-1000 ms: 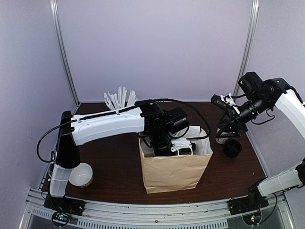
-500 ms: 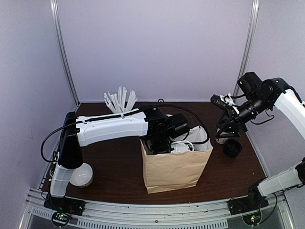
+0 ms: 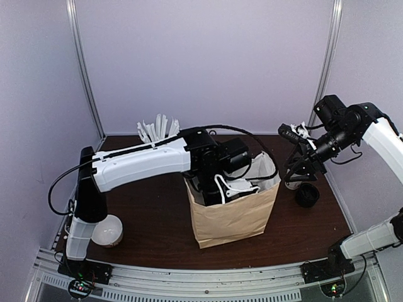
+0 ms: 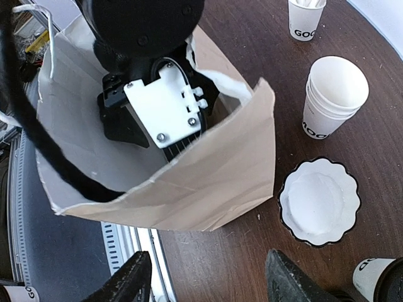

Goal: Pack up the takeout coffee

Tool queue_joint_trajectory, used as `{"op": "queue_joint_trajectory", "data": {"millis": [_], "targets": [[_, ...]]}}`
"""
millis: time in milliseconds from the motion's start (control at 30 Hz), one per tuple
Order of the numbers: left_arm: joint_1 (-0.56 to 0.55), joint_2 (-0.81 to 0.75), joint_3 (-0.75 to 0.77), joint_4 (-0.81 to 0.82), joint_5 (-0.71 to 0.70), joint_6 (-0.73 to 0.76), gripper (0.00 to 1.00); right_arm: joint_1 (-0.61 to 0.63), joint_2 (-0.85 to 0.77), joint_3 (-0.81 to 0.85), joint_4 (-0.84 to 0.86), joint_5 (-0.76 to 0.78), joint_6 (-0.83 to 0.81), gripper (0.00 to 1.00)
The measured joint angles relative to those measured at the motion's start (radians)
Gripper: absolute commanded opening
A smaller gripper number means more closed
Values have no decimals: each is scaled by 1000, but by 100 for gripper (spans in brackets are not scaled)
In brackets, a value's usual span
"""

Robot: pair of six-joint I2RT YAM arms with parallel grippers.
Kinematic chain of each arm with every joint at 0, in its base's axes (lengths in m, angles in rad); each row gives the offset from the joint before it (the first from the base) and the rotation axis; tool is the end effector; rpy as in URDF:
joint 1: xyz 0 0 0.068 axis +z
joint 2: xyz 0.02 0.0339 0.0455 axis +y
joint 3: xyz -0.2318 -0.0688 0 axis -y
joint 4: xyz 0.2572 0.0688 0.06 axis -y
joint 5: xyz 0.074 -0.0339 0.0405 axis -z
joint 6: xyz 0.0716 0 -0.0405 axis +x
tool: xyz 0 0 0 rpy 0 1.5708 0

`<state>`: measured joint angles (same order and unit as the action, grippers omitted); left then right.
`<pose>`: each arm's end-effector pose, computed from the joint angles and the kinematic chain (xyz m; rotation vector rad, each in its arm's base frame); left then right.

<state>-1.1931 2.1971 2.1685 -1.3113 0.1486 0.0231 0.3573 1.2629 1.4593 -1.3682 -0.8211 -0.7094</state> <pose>0.1553 -0.4202 0.2130 1.7395 2.4535 -0.3792 0.2046 0.1323 0.3303 -1.4314 2.0003 0.9633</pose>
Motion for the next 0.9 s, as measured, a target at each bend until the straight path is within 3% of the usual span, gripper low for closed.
{"op": "queue_joint_trajectory", "data": {"millis": [267,500,900], "targets": [[0,-69,50,-28,0,17,96,0,6,-6,3,-44,5,64],[0,-74,-7,-25,6,21,63,5,5,-3,-3,-55,1,64],[0,-72,55,-50,-15,48,70,22,3,-1,-16,-56,-2,64]]}}
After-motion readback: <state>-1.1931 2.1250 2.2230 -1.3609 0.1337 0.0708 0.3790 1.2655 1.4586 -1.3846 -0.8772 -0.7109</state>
